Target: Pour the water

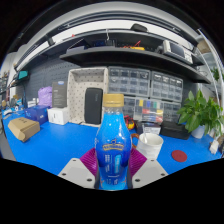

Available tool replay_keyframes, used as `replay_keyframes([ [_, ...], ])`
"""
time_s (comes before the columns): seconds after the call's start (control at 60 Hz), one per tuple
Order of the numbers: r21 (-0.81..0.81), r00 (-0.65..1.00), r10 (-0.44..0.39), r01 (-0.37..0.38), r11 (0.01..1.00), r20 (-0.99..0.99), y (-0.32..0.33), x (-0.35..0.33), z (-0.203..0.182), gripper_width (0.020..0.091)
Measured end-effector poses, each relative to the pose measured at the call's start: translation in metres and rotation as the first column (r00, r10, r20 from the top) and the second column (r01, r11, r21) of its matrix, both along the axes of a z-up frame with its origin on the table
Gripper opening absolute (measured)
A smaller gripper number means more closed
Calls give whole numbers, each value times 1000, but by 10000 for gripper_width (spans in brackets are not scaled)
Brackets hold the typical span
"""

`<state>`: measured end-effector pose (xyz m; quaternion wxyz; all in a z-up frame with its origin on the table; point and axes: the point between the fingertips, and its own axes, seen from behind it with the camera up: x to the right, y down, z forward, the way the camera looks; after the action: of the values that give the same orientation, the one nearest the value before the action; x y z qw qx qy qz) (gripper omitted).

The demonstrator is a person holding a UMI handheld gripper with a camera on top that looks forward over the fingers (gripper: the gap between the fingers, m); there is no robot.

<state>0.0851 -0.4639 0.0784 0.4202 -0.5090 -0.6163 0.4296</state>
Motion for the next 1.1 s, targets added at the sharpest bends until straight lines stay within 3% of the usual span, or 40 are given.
replay_keyframes([
  [0.233,-137,996,-25,36,990,82,-5,-5,1,372],
  [0.35,-369,985,-88,137,919,146,-16,-21,14,372],
  [0.517,-718,943,-159,326,616,292,-27,-48,36,372],
  [0.65,-851,912,-133,410,328,388,-31,-74,43,372],
  [0.817,-908,906,-94,418,36,413,-27,-98,61,371],
  [1.017,-885,890,-58,441,-152,453,-10,-112,62,369],
  [1.1,-852,883,-18,447,-274,469,-7,-113,63,371],
])
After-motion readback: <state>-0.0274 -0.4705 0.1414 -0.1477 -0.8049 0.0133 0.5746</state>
